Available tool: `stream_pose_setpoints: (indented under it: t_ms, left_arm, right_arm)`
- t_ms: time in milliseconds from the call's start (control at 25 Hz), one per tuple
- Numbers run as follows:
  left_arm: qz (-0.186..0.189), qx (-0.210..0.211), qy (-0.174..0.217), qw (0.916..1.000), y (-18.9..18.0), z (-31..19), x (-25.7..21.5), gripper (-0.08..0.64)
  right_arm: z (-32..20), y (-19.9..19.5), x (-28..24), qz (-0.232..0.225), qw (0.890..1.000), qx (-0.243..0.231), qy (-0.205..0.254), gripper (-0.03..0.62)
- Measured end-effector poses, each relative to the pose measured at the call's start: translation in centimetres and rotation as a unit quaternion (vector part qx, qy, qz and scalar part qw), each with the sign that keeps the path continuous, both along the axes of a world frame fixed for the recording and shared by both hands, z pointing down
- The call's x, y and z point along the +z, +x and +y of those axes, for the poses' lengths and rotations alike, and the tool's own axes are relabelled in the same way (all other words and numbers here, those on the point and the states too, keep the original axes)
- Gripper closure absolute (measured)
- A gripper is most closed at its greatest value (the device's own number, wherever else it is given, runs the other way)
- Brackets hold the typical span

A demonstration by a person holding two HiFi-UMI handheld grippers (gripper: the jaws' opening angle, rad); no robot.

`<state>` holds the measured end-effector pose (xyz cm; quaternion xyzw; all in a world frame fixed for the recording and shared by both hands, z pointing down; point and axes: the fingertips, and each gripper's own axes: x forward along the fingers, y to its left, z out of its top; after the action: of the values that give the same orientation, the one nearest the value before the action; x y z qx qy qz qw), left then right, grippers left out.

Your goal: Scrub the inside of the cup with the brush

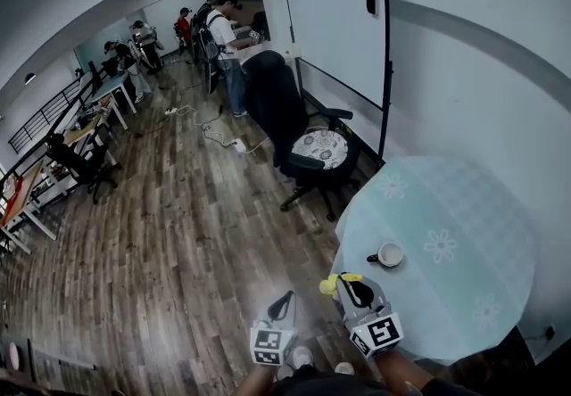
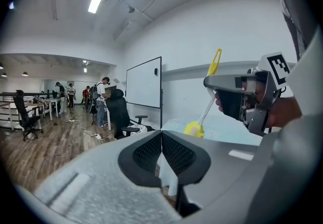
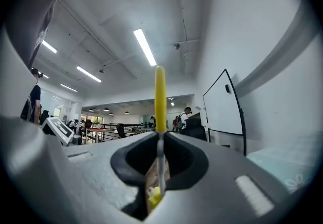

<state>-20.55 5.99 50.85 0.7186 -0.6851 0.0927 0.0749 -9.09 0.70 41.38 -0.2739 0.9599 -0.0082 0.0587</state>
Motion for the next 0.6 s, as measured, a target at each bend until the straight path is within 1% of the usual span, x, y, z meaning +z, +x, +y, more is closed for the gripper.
stream_pose_setpoints:
  t_ms: [160,320,480,600]
  left_arm:
    - [0.003,0.031,0.008,0.9995,-2.3,-2.4,-0.1,0.554]
    - [0.009,0.07,0.013,0.9974,-3.6,-4.3,-0.1,0.554]
    - [0.008,0.103,0.02,0.9945,-4.5,-5.8,0.1,0.554]
    - [0.015,0.132,0.017,0.991,-3.6,-7.1,0.5,0.554]
  right_arm:
    - [-1.5,-1.8,-0.3,0.007,0.999,0.033,0.01,0.555]
    - [-2.4,-2.9,-0.3,0.021,0.997,0.069,0.016,0.557]
    - [-4.0,-2.3,0.2,0.031,0.992,0.118,0.019,0.555]
    - [-5.2,-0.6,0.1,0.039,0.987,0.154,0.022,0.555]
